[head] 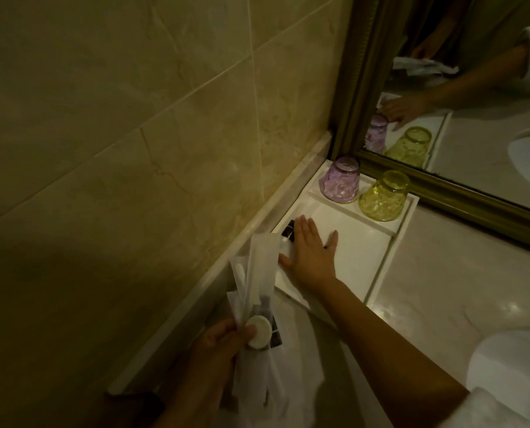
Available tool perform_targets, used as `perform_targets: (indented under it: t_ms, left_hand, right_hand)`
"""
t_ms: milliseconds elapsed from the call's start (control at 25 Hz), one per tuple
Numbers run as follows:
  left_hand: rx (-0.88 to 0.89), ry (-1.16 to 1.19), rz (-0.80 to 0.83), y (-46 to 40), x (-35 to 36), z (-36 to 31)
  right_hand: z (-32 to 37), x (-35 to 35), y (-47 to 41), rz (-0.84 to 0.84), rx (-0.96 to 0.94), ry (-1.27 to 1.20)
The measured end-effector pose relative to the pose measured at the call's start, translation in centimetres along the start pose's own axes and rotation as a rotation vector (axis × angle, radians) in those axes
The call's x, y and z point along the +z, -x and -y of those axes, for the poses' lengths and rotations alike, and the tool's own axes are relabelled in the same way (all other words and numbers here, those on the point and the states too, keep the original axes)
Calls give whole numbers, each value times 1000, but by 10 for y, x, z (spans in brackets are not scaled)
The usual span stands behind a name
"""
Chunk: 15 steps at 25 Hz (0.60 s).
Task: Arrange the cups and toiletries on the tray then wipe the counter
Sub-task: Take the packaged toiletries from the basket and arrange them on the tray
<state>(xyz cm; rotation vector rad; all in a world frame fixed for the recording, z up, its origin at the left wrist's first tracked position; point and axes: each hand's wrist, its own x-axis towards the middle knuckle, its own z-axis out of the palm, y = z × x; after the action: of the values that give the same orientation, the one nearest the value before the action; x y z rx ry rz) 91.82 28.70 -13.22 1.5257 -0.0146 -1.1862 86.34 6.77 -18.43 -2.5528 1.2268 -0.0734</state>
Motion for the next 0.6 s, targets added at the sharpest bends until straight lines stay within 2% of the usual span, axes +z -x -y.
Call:
perform_targets:
  t_ms: [80, 160, 200, 240, 320, 400, 480, 600]
  left_hand:
    - [4, 29, 3, -1, 3, 0]
    - [1, 24, 6, -4, 10, 0]
    - [-6, 3, 8, -4, 16, 0]
    - [-9, -39, 12, -4, 23, -1]
    - [19, -157, 62, -2, 39, -1]
    - [92, -236, 119, 4, 50, -5]
    - [127, -195, 171, 10, 56, -8]
    - [61, -53, 281, 14, 63, -6]
  right_hand:
    - [-2, -19, 16, -121, 76, -187]
    - [-4, -43, 48, -313, 114, -531]
    - [-3, -55, 69, -335, 75, -713]
    - [0, -65, 92, -285, 20, -833]
    - [10, -79, 130, -110, -53, -872]
    - [11, -87, 147, -48, -34, -822]
    - [4, -94, 151, -41, -8, -775]
    - [-6, -100, 159, 13, -28, -670]
